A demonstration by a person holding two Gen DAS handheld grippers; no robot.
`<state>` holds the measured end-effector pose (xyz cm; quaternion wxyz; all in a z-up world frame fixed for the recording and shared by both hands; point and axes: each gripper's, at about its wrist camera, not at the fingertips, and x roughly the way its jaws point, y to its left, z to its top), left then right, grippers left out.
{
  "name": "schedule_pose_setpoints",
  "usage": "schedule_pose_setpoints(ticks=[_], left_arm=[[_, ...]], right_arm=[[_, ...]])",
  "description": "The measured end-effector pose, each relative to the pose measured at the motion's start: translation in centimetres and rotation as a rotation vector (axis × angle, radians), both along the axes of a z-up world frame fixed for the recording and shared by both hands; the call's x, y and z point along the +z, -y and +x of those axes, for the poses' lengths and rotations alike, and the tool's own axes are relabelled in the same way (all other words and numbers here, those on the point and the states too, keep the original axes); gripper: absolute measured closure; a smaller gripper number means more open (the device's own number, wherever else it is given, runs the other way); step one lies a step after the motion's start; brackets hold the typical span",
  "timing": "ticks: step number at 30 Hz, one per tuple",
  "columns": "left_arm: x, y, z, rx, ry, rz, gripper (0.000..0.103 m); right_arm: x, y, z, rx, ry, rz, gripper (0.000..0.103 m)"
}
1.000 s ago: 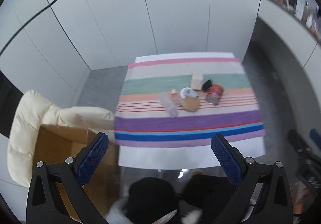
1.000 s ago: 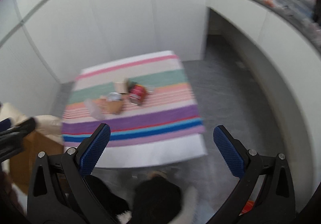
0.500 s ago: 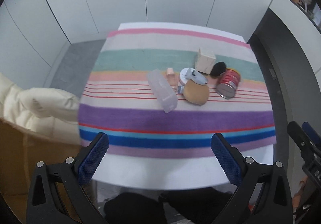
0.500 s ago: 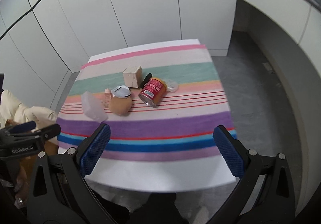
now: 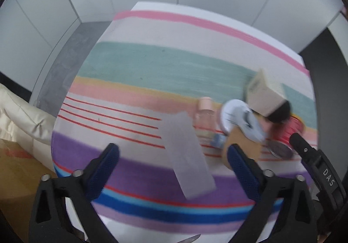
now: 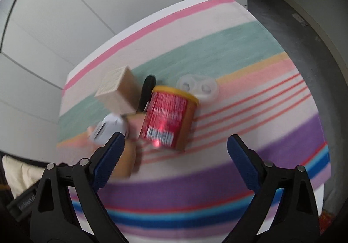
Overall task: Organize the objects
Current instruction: 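Grasp the clear plastic case with the left tool while the right tool grasps the red GAMBOL can, then carry the clear case with the left tool while the right tool carries the red can to the box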
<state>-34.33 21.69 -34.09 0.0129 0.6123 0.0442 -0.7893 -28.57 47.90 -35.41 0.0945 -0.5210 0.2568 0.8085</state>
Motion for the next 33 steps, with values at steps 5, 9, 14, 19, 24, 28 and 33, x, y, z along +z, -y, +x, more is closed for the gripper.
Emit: schedule_pose_setpoints(ticks=[5,9,14,19,24,28,33], left_arm=[[-3.5,0.7,-0.9,0.012,0.082,0.039,0.034],[-4.6,0.0,-0.4,-0.025,0.05,0.0,0.074],[-5.2,-0.1,0.3,-0.035,0.059,-0.021,0.075],[-3.8,0.2,1.3,-0.034,0.027,-0.054,0.075],[-2.2,-0.1,2.0,-0.042,0.009,-0.058,0.075],[0.2,-0.1,1.1,-0.057,-0.003,-0.055,0.075],[4.9,-0.2,0.5,-0.087,-0.06,-0.07,0.075]], right_arm=[[-2.8,0.7,-2.3,-0.019,0.075,0.059,0.019],[-3.8,3.2,-3.3,0.044,0.124,0.265,0.036],[-4.3,4.7,-3.0,0.127,0.125,0.338,0.047],[-3.7,3.6,-1.5,0.129,0.101,0.324,0.047],[-2.5,3.1,-0.4,0.142,0.069,0.328,0.047],[-0.8,2.4,0.4,0.143,0.046,0.329,0.047],[3.2,1.7,-1.0,0.155,0.006,0.34,0.047]])
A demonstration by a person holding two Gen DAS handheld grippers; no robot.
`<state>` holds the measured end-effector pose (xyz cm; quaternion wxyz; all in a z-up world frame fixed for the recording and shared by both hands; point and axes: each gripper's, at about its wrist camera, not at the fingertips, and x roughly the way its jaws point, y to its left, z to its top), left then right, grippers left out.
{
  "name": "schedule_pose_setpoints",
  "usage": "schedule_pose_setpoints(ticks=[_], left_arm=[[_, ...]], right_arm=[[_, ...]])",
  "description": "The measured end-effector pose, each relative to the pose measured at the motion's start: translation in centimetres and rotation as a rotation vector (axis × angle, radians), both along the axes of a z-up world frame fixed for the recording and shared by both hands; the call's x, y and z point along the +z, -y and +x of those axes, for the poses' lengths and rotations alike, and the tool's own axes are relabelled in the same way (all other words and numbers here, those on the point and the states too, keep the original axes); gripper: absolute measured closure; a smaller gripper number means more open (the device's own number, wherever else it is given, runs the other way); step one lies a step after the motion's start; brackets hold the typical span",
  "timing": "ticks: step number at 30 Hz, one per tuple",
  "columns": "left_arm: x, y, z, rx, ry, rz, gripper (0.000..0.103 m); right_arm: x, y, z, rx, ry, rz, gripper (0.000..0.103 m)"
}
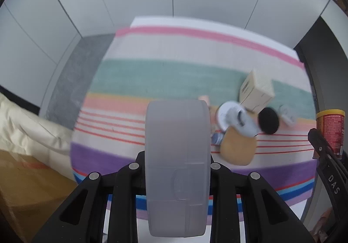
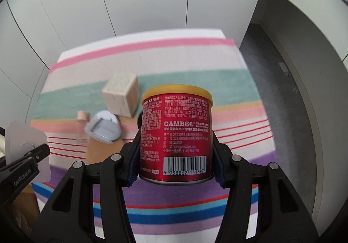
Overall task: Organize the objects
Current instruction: 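Carry the clear case with the left tool while the right tool carries the red can to the box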
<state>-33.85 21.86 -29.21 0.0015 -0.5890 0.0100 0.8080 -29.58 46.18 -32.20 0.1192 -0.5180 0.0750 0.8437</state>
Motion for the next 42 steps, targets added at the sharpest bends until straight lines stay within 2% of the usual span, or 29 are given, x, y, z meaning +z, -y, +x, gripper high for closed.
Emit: schedule_pose_setpoints(ticks=[4,6,13,16,22,26,29,42], left_arm=[[4.2,-0.5,-0.1,-0.021,-0.035,0.007,0.075],[5.9,-0.4,-0.1,-0.029,-0.051,0.012,0.075],[14.3,-0.9,0.3,-0.068,-0.149,-0.006,0.075],[17.7,-0.7,0.5,-0.069,-0.182,0.005,0.075],[23.1,-0.1,1.8,-0.082,-0.228,0.04,0.075],[25.6,0.6,3.0,-0.083,-0.257,0.057,0.075],[26.3,1.0,3.7,-0.081,-0.259,0.062,0.075],[28.3,1.6,6.4,-0.087,-0.282,0.062,0.075]], right_arm=[[3.3,-1.0,0.2,0.011,-0.03,0.021,0.047],[5.4,0.0,0.8,0.015,-0.043,0.026,0.047],[11.9,-0.5,-0.1,0.035,-0.103,0.052,0.047],[16.4,1.3,1.0,0.049,-0.142,0.074,0.047],[23.0,3.0,2.5,0.066,-0.212,0.082,0.047],[27.4,3.2,3.4,0.072,-0.269,0.069,0.047],[28.8,3.4,4.1,0.068,-0.297,0.083,0.047],[31.2,4.6,6.8,0.073,-0.293,0.079,0.047]])
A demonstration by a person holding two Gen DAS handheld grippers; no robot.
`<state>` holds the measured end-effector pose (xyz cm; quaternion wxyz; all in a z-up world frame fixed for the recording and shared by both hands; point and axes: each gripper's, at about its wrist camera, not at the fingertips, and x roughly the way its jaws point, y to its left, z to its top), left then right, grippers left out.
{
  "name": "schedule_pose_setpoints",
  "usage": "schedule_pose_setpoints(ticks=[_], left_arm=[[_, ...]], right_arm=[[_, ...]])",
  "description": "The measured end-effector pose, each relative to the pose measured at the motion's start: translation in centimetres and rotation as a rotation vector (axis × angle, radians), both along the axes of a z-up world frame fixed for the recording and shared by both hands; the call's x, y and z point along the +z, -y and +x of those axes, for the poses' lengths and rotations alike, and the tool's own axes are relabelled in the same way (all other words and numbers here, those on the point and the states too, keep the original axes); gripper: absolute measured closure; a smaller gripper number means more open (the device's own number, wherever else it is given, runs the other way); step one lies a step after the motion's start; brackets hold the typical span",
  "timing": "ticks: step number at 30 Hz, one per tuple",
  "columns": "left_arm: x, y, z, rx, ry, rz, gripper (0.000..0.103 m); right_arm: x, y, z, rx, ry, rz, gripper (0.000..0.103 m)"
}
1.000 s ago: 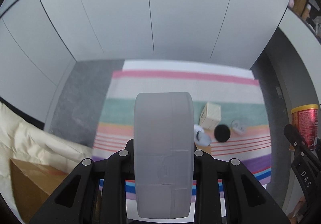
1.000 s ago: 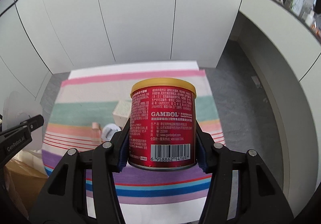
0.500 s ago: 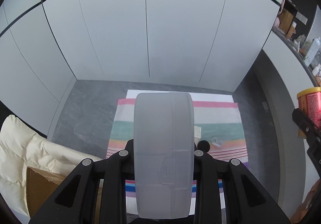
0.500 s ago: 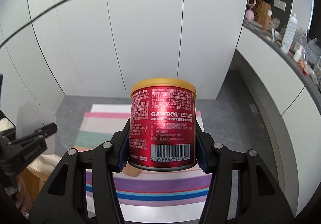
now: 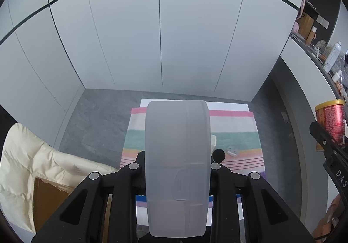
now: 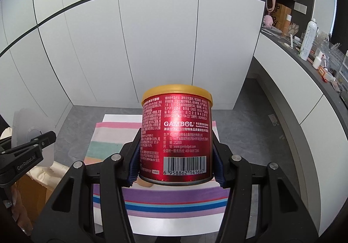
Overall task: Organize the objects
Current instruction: 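Carry the clear case with the left tool while the right tool carries the red can to the box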
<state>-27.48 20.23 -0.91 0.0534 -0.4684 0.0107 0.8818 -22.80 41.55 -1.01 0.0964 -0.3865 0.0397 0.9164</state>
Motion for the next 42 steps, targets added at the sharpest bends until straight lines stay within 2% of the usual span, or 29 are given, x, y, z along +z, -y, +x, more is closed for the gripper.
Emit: schedule_pose_setpoints(ticks=[8,19,33,42], left_arm=[[0.7,-0.1,2.5,-0.024,-0.011,-0.006,0.075],[1.9,1.1,8.2,-0.051,-0.026,-0.001,0.075],[1.7,3.6,16.2,-0.093,-0.042,-0.02,0.075],[0.8,5.0,21.3,-0.119,-0.04,-0.031,0.075]], right_arm=[[0.3,0.3,1.9,0.006,0.004,0.003,0.047],[0.3,0.7,6.2,0.014,0.01,-0.004,0.047],[-0.6,1.7,14.1,0.025,0.019,-0.046,0.047],[-2.6,2.9,19.9,0.061,0.054,-0.087,0.047]])
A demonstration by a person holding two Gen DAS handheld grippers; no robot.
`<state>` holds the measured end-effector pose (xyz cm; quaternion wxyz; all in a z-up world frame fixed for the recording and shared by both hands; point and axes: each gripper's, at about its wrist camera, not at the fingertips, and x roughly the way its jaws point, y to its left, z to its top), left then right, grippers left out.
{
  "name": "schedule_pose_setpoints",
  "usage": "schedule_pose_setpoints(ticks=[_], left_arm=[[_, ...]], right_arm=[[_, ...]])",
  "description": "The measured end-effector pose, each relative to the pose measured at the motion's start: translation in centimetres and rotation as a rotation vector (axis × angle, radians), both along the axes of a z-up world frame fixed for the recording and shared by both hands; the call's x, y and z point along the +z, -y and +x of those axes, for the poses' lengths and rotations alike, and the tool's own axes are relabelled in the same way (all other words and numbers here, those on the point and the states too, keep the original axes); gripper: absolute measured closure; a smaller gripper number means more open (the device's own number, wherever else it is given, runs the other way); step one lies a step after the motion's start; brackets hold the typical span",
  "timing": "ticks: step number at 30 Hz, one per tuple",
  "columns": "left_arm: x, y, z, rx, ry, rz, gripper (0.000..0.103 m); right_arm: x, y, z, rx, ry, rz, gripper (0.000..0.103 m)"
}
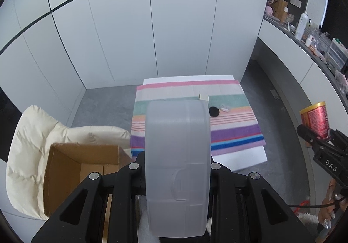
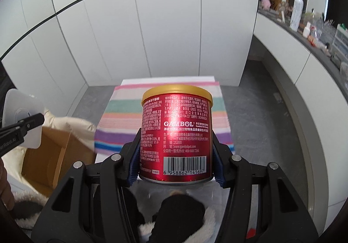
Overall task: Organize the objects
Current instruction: 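Carry the clear case with the left tool while the right tool carries the red can to the box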
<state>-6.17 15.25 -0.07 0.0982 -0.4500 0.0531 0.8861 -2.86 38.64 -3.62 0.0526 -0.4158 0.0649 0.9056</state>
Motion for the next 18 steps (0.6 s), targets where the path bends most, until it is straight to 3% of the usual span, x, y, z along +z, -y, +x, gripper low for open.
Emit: schedule_pose_setpoints(ticks=[7,14,18], left_arm=[[-0.7,0.5,3.9,-0.008,-0.007,-0.005,0.075],[-3.5,0.5,6.7,-0.042,0.087,0.014,0.075],[-4.3,0.2,6.9,-0.044,0.1,0.003,0.075]], right_arm=[[-2.3,0.4,4.1,0.008,0.049,-0.036,0.047],[-4.4,0.7,7.4,0.023,0.11,-0.06,0.047],[-5.0,0.5,8.0,0.016,0.135,-0.071,0.047]])
